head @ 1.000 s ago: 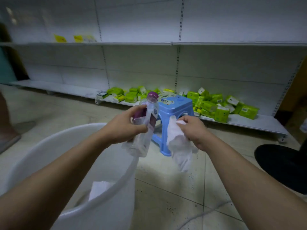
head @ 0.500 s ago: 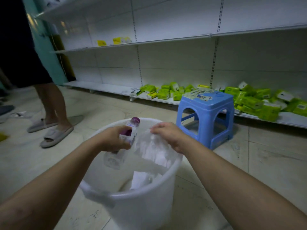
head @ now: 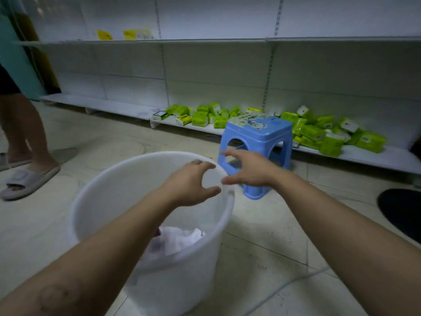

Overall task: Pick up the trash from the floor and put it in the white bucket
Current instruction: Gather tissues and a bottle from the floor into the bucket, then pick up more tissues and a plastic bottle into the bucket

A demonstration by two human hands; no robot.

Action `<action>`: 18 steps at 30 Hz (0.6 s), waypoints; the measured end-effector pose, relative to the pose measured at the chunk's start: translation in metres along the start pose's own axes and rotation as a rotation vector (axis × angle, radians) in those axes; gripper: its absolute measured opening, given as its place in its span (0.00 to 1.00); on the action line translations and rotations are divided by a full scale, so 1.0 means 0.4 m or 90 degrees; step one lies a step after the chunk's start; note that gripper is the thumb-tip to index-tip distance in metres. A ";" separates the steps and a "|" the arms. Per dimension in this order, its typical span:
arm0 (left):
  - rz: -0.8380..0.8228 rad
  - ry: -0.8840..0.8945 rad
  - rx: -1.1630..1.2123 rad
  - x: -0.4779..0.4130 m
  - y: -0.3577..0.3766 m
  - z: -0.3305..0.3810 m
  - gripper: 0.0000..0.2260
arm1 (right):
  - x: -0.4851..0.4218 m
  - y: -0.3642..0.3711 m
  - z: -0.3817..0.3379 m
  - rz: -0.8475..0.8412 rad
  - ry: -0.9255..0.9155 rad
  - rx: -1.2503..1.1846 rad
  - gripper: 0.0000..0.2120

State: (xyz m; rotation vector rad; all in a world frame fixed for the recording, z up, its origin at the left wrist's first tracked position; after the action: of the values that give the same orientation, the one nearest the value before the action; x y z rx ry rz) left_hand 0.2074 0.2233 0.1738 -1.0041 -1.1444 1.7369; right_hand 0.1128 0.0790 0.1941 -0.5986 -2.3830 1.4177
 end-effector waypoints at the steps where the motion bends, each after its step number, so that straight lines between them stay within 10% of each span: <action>1: 0.022 0.026 0.011 -0.019 0.003 0.029 0.30 | 0.008 -0.035 0.024 0.021 0.012 0.000 0.40; 6: 0.064 0.170 -0.060 -0.077 0.075 0.183 0.25 | 0.086 -0.126 0.202 0.018 0.106 0.128 0.46; 18: -0.281 0.307 -0.078 -0.004 0.552 0.474 0.28 | 0.448 0.180 0.741 -0.229 0.283 0.166 0.46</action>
State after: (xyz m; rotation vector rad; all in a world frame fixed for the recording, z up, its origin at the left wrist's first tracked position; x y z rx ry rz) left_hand -0.0083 0.1064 0.0174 -1.0711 -1.0618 1.0169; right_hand -0.1643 -0.0259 0.0007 -0.3474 -1.8140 1.2509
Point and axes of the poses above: each hand's wrist, its own x-axis away from the middle knuckle, its own y-axis out of the palm, z = x × y, the point moved 3 cm from there along -x, towards the middle knuckle, and after that the axes turned 10 degrees about y, right-handed, at the moved point
